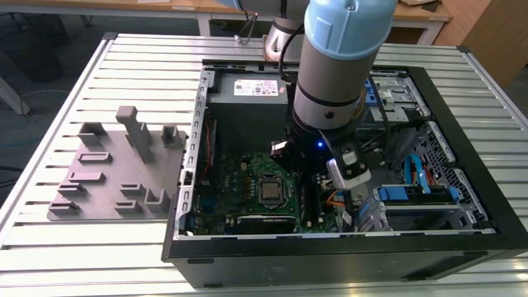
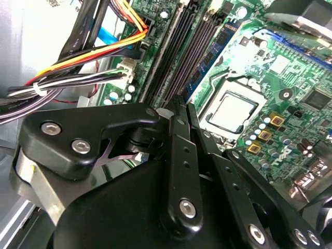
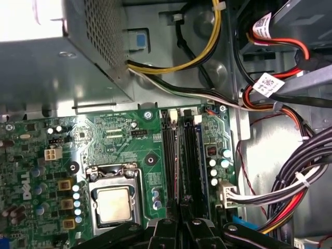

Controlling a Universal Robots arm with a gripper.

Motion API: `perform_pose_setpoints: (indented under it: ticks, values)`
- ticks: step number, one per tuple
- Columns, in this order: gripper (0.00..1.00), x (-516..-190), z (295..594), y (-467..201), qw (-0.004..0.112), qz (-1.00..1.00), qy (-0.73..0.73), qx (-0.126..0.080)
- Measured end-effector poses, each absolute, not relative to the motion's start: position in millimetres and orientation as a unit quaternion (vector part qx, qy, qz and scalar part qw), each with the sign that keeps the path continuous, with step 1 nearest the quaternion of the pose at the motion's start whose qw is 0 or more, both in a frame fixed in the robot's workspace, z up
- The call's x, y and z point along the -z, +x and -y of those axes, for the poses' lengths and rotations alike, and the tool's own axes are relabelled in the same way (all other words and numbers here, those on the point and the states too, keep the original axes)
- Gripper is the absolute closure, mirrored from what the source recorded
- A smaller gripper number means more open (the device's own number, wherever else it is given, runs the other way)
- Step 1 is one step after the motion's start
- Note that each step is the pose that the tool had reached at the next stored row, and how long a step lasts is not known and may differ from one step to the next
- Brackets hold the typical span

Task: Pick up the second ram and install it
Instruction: 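Insert the second ram into the second slot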

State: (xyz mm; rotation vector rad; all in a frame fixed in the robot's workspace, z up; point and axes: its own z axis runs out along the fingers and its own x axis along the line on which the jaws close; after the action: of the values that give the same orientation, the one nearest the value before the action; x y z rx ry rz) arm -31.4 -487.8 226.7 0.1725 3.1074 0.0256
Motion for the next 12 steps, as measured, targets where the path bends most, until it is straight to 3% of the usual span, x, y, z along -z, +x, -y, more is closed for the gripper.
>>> perform_pose_setpoints:
  ticks: [12]
  values:
    - [0.89, -222.9, 482.8, -30.7, 0.015, -0.999, 0.039, -0.008]
